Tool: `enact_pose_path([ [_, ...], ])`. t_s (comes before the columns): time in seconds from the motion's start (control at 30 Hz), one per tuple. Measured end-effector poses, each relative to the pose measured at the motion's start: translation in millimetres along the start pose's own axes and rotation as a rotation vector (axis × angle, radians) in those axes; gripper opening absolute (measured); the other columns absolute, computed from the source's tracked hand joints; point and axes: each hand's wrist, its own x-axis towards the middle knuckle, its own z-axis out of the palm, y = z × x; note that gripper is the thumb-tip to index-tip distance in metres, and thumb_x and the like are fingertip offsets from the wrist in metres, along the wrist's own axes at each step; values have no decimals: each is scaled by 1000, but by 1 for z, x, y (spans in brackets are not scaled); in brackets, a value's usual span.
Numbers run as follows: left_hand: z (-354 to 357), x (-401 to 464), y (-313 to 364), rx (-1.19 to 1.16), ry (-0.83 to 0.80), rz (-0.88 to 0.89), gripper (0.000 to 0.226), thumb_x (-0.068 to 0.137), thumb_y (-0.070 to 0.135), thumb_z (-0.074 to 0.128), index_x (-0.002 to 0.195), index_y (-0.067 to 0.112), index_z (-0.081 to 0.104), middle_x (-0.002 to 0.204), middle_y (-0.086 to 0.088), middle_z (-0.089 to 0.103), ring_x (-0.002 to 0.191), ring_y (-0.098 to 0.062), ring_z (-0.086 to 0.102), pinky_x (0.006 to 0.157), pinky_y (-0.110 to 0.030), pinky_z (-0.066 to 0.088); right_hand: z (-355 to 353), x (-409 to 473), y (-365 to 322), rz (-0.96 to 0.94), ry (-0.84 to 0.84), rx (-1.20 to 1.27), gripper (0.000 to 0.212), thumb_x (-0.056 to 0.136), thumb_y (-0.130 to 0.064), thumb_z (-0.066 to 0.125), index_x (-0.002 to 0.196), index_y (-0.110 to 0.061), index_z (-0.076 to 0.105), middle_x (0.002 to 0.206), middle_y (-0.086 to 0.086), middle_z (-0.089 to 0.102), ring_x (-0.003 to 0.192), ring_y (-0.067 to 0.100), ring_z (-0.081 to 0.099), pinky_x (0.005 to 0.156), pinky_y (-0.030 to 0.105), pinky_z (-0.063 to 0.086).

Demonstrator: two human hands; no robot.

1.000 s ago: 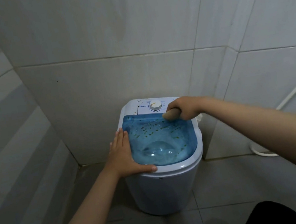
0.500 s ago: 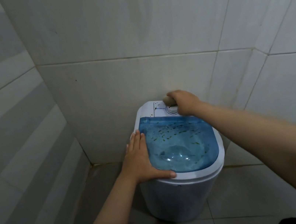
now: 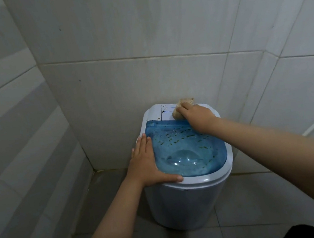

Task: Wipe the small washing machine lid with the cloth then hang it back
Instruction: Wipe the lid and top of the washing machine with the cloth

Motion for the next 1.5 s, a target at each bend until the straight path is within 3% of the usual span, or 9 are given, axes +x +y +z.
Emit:
enact_pose_path([
  [0.1, -1, -1, 1, 0, -2, -6, 158, 33, 89, 60, 149, 12, -14, 158, -3, -21, 144, -17, -20, 113, -39, -10, -10, -7, 8, -29, -70, 50, 62, 76, 5, 54, 134, -13, 40, 135, 11, 46, 107, 34, 57, 72, 38, 47],
  [0.2, -2, -1, 2, 4, -5, -3, 158, 33, 90, 59, 149, 11, -13, 158, -3, -21, 144, -17, -20, 114, -40, -8, -31, -11, 27, 61, -139, 373, 54, 73, 4, 53, 122, -17, 54, 123, 10, 60, 110, 30, 57, 89, 37, 49],
  [0.4, -1, -1, 1, -5, -2, 8, 158, 33, 90, 60, 149, 12, -14, 158, -2, -22, 144, -16, -20, 112, -39, -10, -51, -16, 54, 370, 11, 393, 41, 75, -1, 59, 116, -6, 57, 117, 19, 62, 106, 35, 58, 78, 34, 45],
  [0.6, 1, 1, -1, -16, 11, 14, 159, 32, 90, 58, 149, 12, -14, 157, -1, -24, 144, -15, -22, 112, -39, -10, -33, 8, 34, 502, -163, 331, 21, 83, -8, 57, 102, 0, 58, 111, 20, 63, 99, 33, 59, 70, 30, 42],
  [0.93, 5, 3, -7, -46, 27, 32, 156, 35, 87, 63, 149, 14, -15, 157, 2, -26, 142, -12, -24, 117, -39, -9, -33, 53, 4, 390, -109, 326, 26, 79, -6, 55, 105, -4, 58, 111, 17, 62, 102, 34, 60, 71, 31, 42],
  [1.13, 5, 3, -6, -40, 28, 26, 155, 39, 83, 68, 149, 14, -14, 157, 1, -24, 142, -11, -23, 117, -39, -9, -33, 64, -21, 308, -106, 220, 7, 81, -3, 51, 82, -8, 48, 92, 12, 56, 78, 30, 49, 70, 35, 44],
  [1.27, 5, 2, -7, -36, 18, 27, 155, 39, 84, 68, 149, 14, -15, 157, 1, -25, 142, -11, -24, 118, -40, -8, -31, 63, -23, 277, -101, 158, 13, 81, 0, 52, 91, -5, 56, 87, 12, 55, 79, 32, 52, 73, 38, 46],
  [1.37, 4, 2, -6, -31, 9, 27, 156, 36, 86, 64, 149, 13, -16, 157, 0, -25, 142, -11, -24, 118, -41, -7, -28, 61, -26, 234, -93, 127, 18, 81, 2, 50, 97, -4, 54, 98, 16, 62, 92, 36, 60, 86, 46, 50],
  [1.5, 4, 2, -6, -29, 5, 26, 156, 37, 86, 64, 149, 13, -16, 157, 1, -25, 141, -10, -24, 119, -43, -6, -24, 60, -29, 173, -82, 79, 29, 83, 2, 50, 111, -1, 53, 110, 18, 60, 99, 37, 60, 77, 40, 47],
])
